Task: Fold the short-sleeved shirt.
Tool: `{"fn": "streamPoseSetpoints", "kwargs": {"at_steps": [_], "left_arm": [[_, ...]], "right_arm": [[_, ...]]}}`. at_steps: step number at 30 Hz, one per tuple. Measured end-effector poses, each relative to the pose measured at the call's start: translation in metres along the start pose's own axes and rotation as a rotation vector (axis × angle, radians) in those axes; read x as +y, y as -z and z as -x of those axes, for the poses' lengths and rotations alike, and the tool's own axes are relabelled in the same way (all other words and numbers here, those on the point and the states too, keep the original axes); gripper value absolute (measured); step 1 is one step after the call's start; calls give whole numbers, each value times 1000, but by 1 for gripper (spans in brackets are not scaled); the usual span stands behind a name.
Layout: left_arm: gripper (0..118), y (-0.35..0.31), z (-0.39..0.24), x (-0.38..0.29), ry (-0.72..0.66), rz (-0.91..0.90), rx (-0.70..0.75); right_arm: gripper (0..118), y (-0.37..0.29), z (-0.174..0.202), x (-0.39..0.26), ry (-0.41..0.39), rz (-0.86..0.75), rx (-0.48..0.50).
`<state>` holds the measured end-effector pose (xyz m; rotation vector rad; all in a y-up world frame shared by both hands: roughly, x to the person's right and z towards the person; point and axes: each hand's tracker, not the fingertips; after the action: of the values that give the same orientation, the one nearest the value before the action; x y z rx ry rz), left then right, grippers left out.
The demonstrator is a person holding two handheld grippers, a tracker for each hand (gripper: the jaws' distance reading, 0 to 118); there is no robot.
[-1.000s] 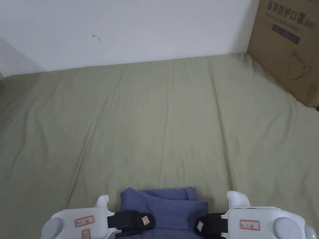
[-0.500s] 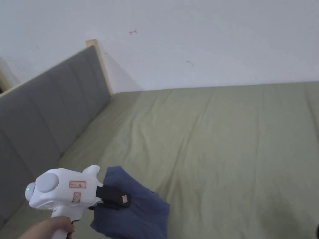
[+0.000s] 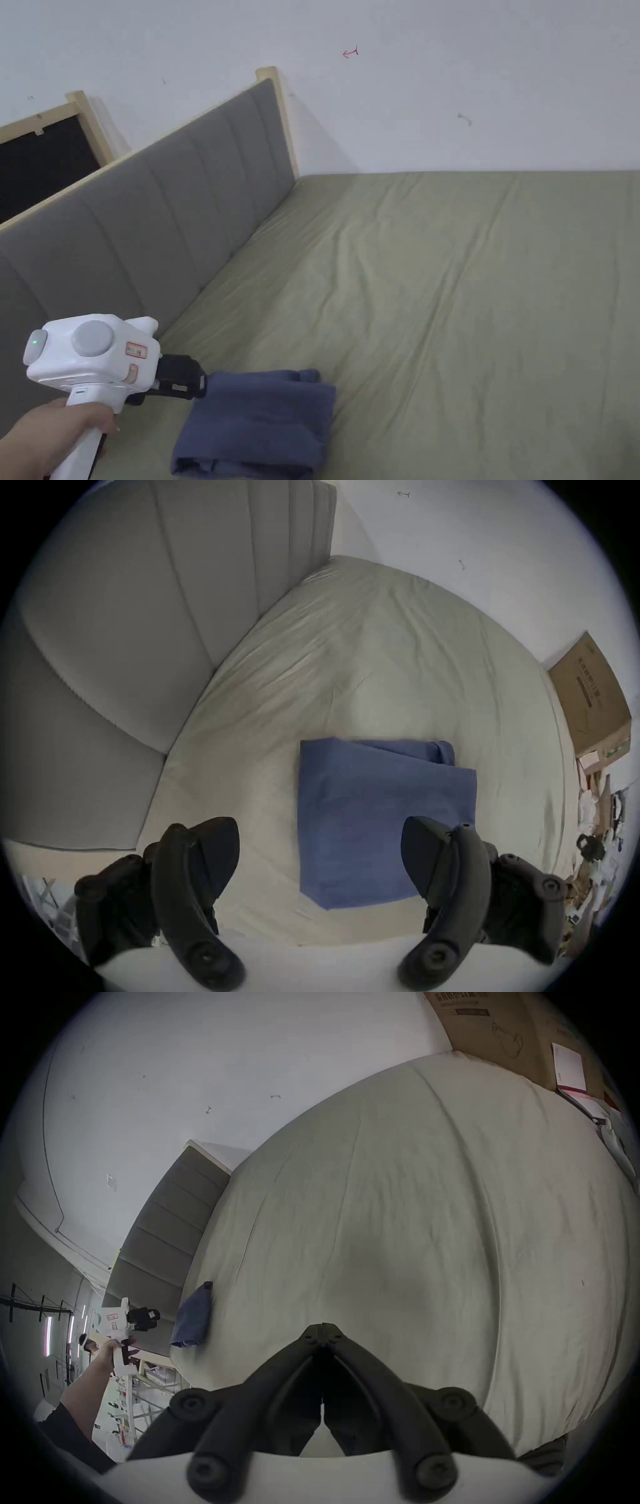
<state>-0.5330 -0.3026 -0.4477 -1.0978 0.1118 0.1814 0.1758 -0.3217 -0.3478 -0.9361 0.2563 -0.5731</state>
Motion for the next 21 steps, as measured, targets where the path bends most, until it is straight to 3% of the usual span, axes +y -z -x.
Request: {"fn": "streamPoseSetpoints", "kwargs": {"at_steps": [4,7,9,10,11,13,15,17,21], "left_arm": [[101,4,-21,-12,-6,7,-51],[101,11,-76,-25,31,-116,-152],[100,20,-123,-33,-1,-66,-273],[95,35,-145,-35,-10,-31,-328],[73,40,-175,-40,2,-18,-371],[4,45,-238,-53,57,18,-380],[1,41,-298,-67,109,40,-405],[1,26,-333,-75,38,-10,-533],[1,-34,-390,-89,89,-292,-488]], "right_arm": [[0,-3,1,0,-3,0,6],[0,-8,-2,-1,-1,-4,10],[0,-11,-3,-1,0,-5,8],[0,-13,-2,0,1,-4,-2],[0,-16,-3,1,1,-5,-11],[0,-22,-1,5,-18,-12,-28],[0,-29,-2,14,-64,-19,-109],[0,-41,4,25,-92,-49,-180],[0,-75,20,42,-160,-251,-141]]}}
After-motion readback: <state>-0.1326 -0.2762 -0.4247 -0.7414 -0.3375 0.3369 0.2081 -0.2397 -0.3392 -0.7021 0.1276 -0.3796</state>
